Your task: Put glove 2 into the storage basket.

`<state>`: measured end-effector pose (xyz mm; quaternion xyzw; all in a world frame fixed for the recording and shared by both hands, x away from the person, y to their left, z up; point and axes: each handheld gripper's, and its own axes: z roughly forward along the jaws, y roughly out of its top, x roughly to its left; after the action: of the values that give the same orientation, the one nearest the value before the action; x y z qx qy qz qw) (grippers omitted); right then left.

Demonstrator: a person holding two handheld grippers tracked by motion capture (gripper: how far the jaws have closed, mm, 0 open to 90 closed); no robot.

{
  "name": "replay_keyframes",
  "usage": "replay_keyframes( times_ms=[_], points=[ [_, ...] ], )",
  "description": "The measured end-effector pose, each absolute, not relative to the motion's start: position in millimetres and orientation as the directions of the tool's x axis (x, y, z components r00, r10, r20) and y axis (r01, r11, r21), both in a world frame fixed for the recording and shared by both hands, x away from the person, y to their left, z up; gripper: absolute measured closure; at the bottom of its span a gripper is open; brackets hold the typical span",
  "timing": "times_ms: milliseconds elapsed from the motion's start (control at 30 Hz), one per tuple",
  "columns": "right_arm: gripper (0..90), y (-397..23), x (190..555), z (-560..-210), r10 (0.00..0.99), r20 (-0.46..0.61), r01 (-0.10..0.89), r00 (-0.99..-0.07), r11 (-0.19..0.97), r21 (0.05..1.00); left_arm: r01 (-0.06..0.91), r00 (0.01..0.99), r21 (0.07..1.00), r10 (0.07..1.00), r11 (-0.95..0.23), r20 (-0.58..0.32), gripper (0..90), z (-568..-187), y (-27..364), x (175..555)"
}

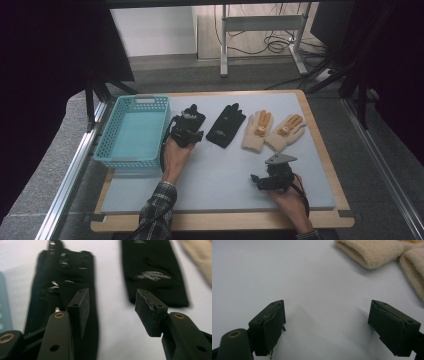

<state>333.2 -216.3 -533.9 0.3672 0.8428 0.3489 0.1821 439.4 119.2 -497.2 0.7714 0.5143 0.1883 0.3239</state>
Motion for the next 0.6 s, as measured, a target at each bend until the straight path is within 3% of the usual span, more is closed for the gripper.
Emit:
replay_keyframes(
  times_ms=[167,367,400,467,500,600],
  points=[
    [13.9,-216.3,333.2,-533.9,0.745,-0.051,0.491,-0.665,0.487,0.722,0.69,0.318,0.69,0.948,-0.221,-0.014,32.2,-506.3,125.9,457.1],
    [13.8,-216.3,333.3,-533.9,0.745,-0.052,0.491,-0.665,0.488,0.722,0.753,0.292,0.612,0.956,-0.242,0.018,28.8,-522.2,124.3,473.3],
    [13.8,-216.3,333.2,-533.9,0.745,-0.051,0.491,-0.665,0.487,0.722,0.763,0.287,0.599,0.958,-0.245,0.026,34.2,-524.9,124.1,474.8],
    [13.8,-216.3,333.2,-533.9,0.746,-0.052,0.491,-0.664,0.487,0.722,0.763,0.272,0.605,0.962,-0.228,0.019,36.3,-527.1,126.4,475.3],
    [13.8,-216.3,333.2,-533.9,0.745,-0.052,0.491,-0.665,0.487,0.722,0.758,0.277,0.611,0.961,-0.23,0.017,51.2,-526.4,127.7,474.7],
    [13.8,-216.3,333.3,-534.0,0.745,-0.052,0.49,-0.665,0.487,0.722,0.753,0.286,0.62,0.958,-0.222,-0.004,73.9,-525.7,128.1,473.7]
  ],
)
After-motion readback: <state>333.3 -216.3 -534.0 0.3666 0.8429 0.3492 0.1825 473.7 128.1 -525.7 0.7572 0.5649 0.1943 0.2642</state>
